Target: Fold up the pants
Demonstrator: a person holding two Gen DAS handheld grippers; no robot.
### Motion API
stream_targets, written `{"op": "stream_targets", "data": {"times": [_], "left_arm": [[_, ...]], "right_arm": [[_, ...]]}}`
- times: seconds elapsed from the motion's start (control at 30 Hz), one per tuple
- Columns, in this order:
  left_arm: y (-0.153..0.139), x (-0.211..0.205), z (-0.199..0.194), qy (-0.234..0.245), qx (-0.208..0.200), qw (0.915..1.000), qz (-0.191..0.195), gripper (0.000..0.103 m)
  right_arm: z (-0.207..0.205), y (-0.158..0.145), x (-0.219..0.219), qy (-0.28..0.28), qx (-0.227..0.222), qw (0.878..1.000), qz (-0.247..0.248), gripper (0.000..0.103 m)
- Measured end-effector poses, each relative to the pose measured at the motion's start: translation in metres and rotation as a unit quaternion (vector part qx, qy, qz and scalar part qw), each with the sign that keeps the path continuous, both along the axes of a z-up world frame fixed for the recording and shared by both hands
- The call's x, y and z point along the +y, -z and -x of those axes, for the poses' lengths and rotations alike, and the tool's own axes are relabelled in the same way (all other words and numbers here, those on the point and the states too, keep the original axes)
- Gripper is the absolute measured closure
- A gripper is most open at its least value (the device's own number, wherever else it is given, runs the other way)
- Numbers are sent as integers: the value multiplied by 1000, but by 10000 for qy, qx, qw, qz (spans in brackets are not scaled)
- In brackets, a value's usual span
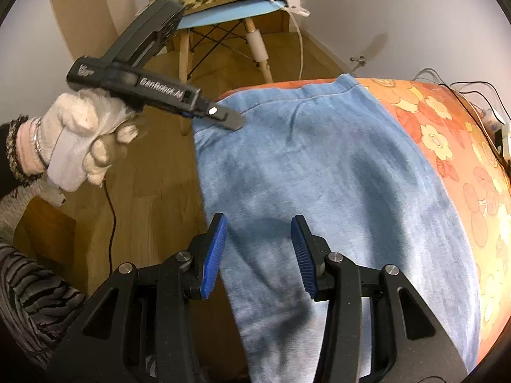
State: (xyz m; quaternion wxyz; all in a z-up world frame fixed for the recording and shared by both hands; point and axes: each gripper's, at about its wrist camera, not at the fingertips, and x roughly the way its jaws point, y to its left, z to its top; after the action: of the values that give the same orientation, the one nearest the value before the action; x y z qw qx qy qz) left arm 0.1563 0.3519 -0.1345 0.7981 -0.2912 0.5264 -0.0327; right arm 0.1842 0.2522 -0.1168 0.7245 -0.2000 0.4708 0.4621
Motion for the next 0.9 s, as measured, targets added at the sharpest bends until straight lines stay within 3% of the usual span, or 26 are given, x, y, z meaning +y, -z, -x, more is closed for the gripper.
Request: {"op": "stream_targets", "data": {"times": [0.27, 0.47, 0.57, 0.7, 0.8, 0.9], "left_arm": [[-21, -13, 5, 203, -23, 9982, -557, 92], [-54, -40, 10, 477, -459, 9925, -1032, 94], [-65, -58, 11, 703, -651, 9893, -1097, 94], [-72, -87, 9, 1104, -791, 9825, -1278, 94], [-72, -99, 7, 1249, -828, 9799, -1320, 94], [-71, -103, 4, 1259, -854, 9799, -1287, 94]], "right_arm": [[-37, -8, 0, 492, 162, 9987, -38, 58], [-73, -15, -4, 1132, 867, 9887, -467, 58], [-92, -25, 4, 1234, 1202, 9832, -610, 46], [-117, -33, 21, 1430, 1576, 9744, -724, 43], [-132, -29, 41, 1501, 1944, 9671, -656, 42], [-137, -19, 66, 1422, 2000, 9690, -299, 42]]}}
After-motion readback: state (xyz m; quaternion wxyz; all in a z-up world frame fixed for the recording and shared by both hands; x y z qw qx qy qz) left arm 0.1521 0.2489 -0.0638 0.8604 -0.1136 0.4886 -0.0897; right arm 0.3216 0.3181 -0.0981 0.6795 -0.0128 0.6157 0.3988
